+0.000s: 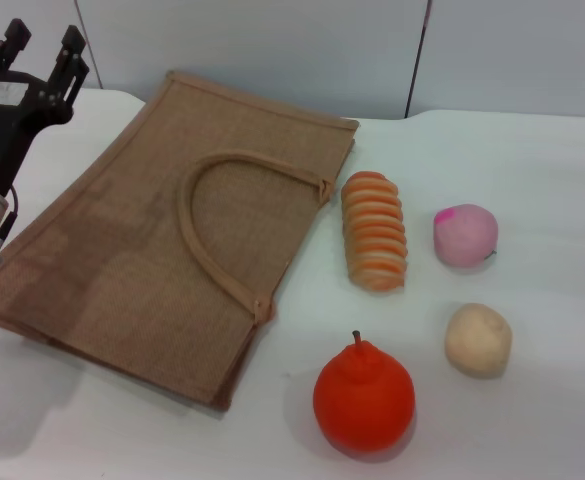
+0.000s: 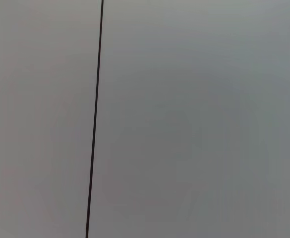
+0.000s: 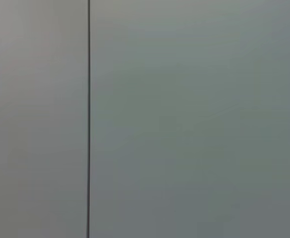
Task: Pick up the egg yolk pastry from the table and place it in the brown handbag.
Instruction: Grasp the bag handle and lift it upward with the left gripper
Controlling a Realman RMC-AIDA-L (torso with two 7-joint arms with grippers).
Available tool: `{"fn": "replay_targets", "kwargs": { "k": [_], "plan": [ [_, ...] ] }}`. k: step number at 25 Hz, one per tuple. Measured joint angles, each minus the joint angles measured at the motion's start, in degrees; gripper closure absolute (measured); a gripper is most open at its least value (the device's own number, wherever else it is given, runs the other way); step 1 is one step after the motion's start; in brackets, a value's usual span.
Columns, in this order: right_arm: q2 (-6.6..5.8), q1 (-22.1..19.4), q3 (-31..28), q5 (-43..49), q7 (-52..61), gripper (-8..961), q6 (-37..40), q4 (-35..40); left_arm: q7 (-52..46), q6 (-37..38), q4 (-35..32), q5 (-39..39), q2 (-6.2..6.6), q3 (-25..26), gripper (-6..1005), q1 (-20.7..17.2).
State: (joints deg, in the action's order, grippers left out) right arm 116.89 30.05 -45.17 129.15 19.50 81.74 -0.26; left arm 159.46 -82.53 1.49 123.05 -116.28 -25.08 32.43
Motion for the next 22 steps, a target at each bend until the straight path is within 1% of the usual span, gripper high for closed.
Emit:
{"fn": "replay_targets", "kwargs": {
  "k": [18, 22],
  "plan": [
    [0.00, 0.00, 0.00, -0.04, -0.22, 129, -0.09, 0.00, 0.17, 0.11, 0.00, 0.00, 0.00, 0.13, 350, 0.07],
    [0.00, 0.00, 0.00, -0.04, -0.25, 129, -0.10, 0.06, -2.05, 1.97, -0.09, -0.34, 0.20, -0.27, 350, 0.33]
  ]
}}
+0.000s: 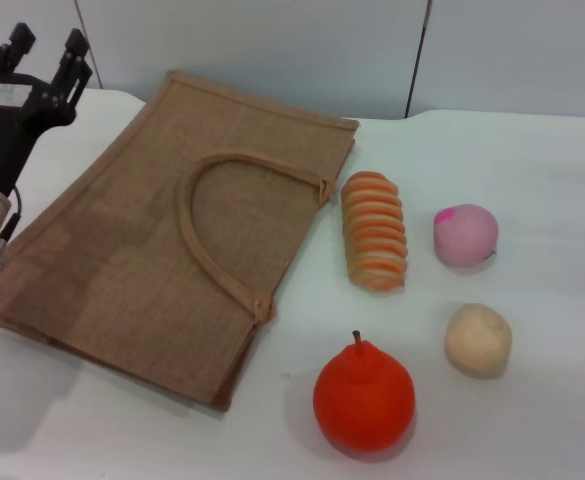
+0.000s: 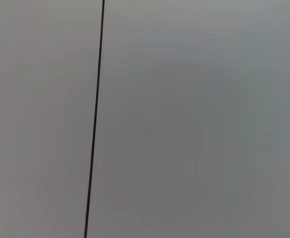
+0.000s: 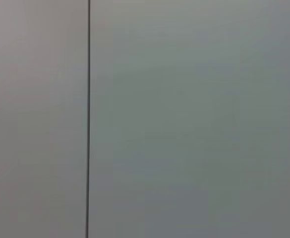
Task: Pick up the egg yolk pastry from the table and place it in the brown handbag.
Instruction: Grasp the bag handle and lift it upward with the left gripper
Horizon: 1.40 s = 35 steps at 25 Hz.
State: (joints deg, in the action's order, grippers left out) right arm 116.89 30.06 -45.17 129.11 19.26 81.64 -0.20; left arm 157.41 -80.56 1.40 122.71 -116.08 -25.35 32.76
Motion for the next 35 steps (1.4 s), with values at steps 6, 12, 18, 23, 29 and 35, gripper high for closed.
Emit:
{"fn": "replay_targets", "kwargs": {
  "k": [6, 12, 18, 23, 29, 35],
  "plan": [
    [0.00, -0.06, 0.00, 0.00, -0.02, 129, -0.50, 0.05, -16.98, 6.97, -2.22, -6.59, 2.11, -0.30, 351, 1.53],
    [-0.06, -0.01, 0.00, 0.00, -0.02, 129, -0.72, 0.12, -48.66, 19.95, -9.19, -22.31, 5.59, -2.88, 351, 4.05],
    [-0.09, 0.08, 0.00, 0.01, -0.02, 129, -0.72, 0.12, -76.76, 26.01, -20.49, -41.80, 6.47, -10.00, 351, 5.94],
    [-0.09, 0.20, 0.00, 0.00, -0.01, 129, -0.77, 0.08, -96.08, 23.98, -28.97, -58.67, 6.53, -15.34, 350, 8.06],
    [-0.17, 0.38, 0.00, 0.00, -0.01, 130, -0.87, 0.00, -104.99, 18.63, -30.54, -68.60, 7.56, -15.82, 350, 11.30],
    [-0.18, 0.52, 0.00, 0.00, -0.01, 130, -1.32, -0.04, -110.85, 18.36, -30.47, -77.92, 7.61, -15.85, 350, 13.81]
  ]
}}
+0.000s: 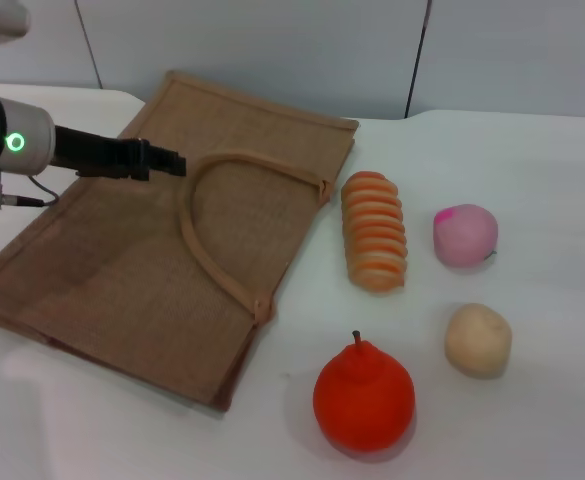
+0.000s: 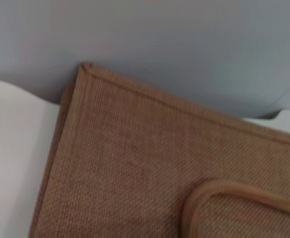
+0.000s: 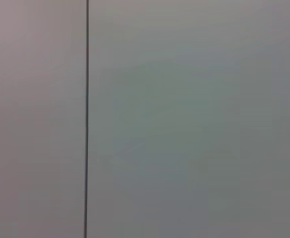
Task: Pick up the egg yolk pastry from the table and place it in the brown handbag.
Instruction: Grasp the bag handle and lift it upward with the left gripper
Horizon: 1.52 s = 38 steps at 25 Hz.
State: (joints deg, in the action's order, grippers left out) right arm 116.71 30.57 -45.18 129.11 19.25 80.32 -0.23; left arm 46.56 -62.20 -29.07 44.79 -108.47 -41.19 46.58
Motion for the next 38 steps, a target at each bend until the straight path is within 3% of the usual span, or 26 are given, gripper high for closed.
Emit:
{"fn": "replay_targets", "kwargs": {
  "k": [14, 31, 38],
  "plan": [
    [0.00, 0.29, 0.00, 0.00, 0.00, 130, 0.00, -0.03, 1.91, 3.28, 0.28, -3.71, -2.02, -0.03, 356, 1.48],
    [0.10, 0.39, 0.00, 0.00, 0.17, 131, 0.36, -0.03, 5.39, 8.26, 5.39, -7.22, -2.15, -0.03, 355, 4.08],
    [0.09, 0.46, 0.00, 0.00, 0.26, 131, 0.10, -0.03, 7.43, 9.45, 5.55, -7.27, -2.77, -0.02, 356, 4.27]
  ]
}}
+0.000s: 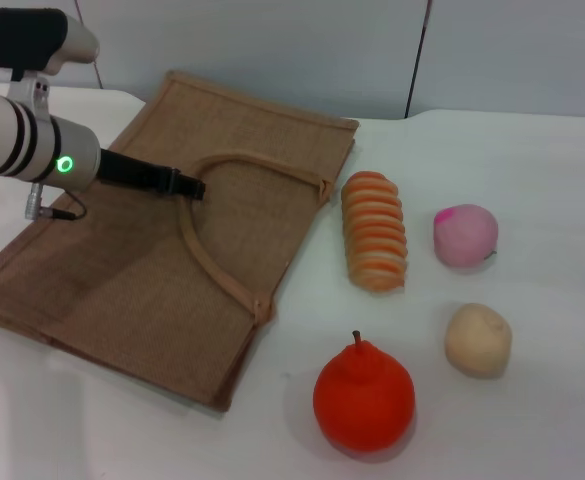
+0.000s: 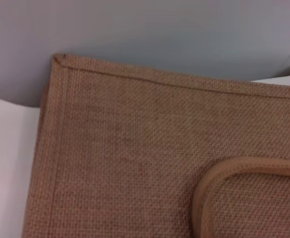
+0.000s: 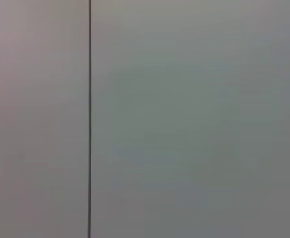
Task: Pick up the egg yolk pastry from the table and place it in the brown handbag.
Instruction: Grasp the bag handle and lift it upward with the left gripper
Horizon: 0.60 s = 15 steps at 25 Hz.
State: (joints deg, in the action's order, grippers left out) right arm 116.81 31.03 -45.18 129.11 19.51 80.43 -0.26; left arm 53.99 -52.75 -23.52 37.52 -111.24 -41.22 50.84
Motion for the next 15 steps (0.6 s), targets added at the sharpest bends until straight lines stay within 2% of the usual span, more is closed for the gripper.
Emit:
{"fn": "replay_targets", "kwargs": {
  "k": [8, 15],
  "plan": [
    [0.00, 0.11, 0.00, 0.00, 0.00, 131, -0.03, 0.00, 1.34, 1.15, 1.48, 0.05, -0.44, -0.18, 356, 1.29],
    [0.00, 0.17, 0.00, -0.11, 0.01, 131, 0.05, 0.00, 0.94, 2.40, 2.76, 0.03, -0.55, -3.04, 355, 1.47]
  ]
}}
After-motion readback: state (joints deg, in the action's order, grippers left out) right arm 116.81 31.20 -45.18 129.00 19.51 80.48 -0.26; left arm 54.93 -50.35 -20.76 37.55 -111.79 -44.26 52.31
